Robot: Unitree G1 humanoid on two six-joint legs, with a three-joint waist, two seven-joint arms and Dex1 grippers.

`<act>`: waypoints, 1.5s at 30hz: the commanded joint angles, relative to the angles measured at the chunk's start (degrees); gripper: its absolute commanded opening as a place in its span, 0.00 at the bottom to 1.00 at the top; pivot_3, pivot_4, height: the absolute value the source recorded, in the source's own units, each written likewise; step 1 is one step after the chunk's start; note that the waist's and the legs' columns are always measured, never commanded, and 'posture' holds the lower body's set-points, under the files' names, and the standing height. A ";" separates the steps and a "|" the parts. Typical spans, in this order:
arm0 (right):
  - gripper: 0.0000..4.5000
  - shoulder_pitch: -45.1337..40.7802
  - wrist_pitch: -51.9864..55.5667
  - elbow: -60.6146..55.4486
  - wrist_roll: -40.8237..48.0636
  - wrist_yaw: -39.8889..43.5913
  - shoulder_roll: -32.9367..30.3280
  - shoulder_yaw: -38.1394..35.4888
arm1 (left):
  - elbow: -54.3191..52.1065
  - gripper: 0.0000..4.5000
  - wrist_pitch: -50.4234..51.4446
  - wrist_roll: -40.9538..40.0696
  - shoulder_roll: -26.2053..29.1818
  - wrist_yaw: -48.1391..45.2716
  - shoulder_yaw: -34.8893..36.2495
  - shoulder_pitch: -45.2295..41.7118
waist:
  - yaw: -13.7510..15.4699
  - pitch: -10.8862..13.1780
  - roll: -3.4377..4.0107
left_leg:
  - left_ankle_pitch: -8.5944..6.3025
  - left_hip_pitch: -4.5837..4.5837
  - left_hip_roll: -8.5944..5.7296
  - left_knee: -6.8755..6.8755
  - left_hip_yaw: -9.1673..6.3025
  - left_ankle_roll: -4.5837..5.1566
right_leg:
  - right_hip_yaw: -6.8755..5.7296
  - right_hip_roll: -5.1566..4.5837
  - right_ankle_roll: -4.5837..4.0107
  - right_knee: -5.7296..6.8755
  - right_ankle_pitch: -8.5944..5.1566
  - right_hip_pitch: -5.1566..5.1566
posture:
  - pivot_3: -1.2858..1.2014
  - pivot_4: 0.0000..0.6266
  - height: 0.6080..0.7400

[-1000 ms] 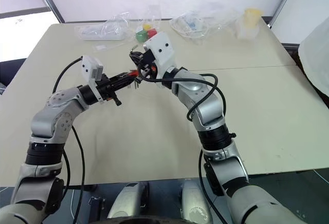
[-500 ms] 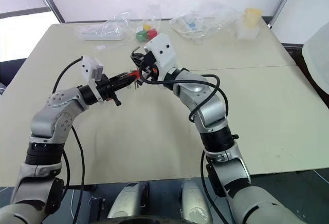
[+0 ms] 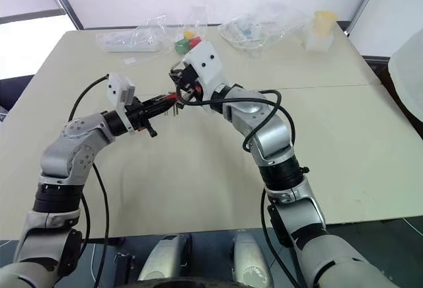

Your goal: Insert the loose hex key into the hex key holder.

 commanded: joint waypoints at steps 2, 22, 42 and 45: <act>0.01 -0.52 2.92 2.74 -0.47 -0.53 -1.22 -0.83 | -4.73 0.00 -2.62 -1.13 0.11 0.15 2.07 -1.13 | 0.00 0.00 0.00 | 0.00 0.00 0.00 0.00 0.00 0.00 | 0.00 0.00 0.00 0.00 0.00 0.00 | 0.52 0.24 1.00; 0.07 -2.57 3.46 3.80 0.78 -0.68 -4.14 -2.53 | -4.76 0.00 -3.65 -1.61 0.54 0.97 4.10 -0.67 | 0.00 0.00 0.00 | 0.00 -0.01 0.00 0.00 0.00 0.00 | 0.00 0.00 0.00 0.00 0.00 0.00 | 0.52 0.24 1.00; 0.92 -3.04 0.62 1.83 0.18 0.58 -5.17 -2.97 | -3.68 0.00 -5.92 -2.16 0.48 2.84 7.65 -3.67 | 0.06 0.00 -0.02 | -0.01 -0.01 -0.01 0.03 0.01 0.02 | 0.00 -0.01 0.00 0.00 0.00 0.00 | 0.52 0.24 1.00; 0.92 -1.76 -0.22 1.53 -0.53 0.85 -5.56 -2.30 | -4.25 0.00 -2.76 -4.50 -0.57 4.17 7.99 -3.60 | 0.05 0.00 -0.02 | -0.01 -0.02 -0.01 0.03 0.00 0.02 | -0.01 -0.01 0.00 0.00 0.00 0.00 | 0.52 0.24 1.00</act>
